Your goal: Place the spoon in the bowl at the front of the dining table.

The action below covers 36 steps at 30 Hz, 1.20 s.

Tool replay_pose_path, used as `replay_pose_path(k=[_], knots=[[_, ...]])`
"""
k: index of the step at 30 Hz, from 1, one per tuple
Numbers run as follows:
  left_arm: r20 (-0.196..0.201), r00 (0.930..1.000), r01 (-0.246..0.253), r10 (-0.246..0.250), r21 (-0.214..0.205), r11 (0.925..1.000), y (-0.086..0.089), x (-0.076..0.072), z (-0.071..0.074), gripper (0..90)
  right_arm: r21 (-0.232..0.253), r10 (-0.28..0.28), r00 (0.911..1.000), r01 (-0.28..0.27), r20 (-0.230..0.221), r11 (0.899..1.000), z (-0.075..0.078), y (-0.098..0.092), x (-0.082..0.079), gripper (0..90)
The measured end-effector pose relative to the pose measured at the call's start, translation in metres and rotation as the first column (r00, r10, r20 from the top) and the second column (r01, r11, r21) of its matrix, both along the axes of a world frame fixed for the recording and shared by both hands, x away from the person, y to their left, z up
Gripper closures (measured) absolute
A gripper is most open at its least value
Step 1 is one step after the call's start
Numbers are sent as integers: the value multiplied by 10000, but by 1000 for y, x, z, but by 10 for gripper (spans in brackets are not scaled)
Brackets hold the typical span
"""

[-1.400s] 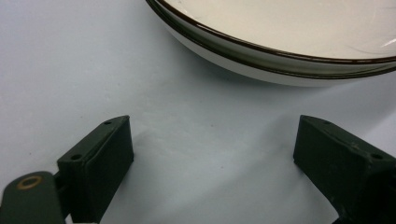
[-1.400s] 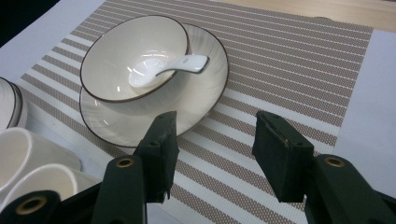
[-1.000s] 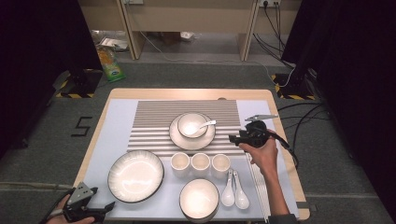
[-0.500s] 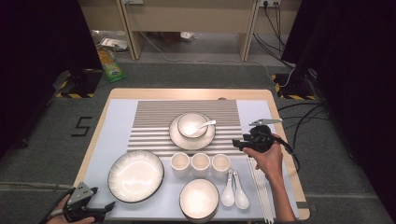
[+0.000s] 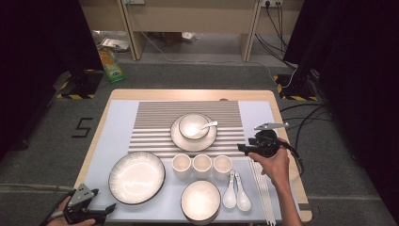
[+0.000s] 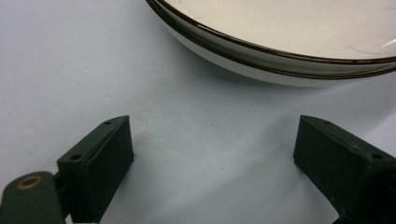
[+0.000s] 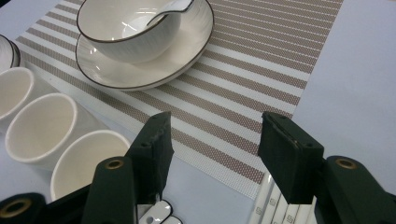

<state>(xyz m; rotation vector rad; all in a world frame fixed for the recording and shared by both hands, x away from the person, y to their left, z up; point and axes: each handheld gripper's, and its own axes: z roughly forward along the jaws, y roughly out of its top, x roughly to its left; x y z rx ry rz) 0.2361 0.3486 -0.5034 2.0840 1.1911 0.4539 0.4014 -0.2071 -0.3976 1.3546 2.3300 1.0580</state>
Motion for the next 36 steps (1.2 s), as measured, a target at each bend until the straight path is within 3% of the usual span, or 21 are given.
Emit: replay_pose_path(k=[36], knots=[[4,10000,-21,21,3,10000,0,0,0,106,-114,57,9997,-59,-229,9999,-13,-14,-23,430]])
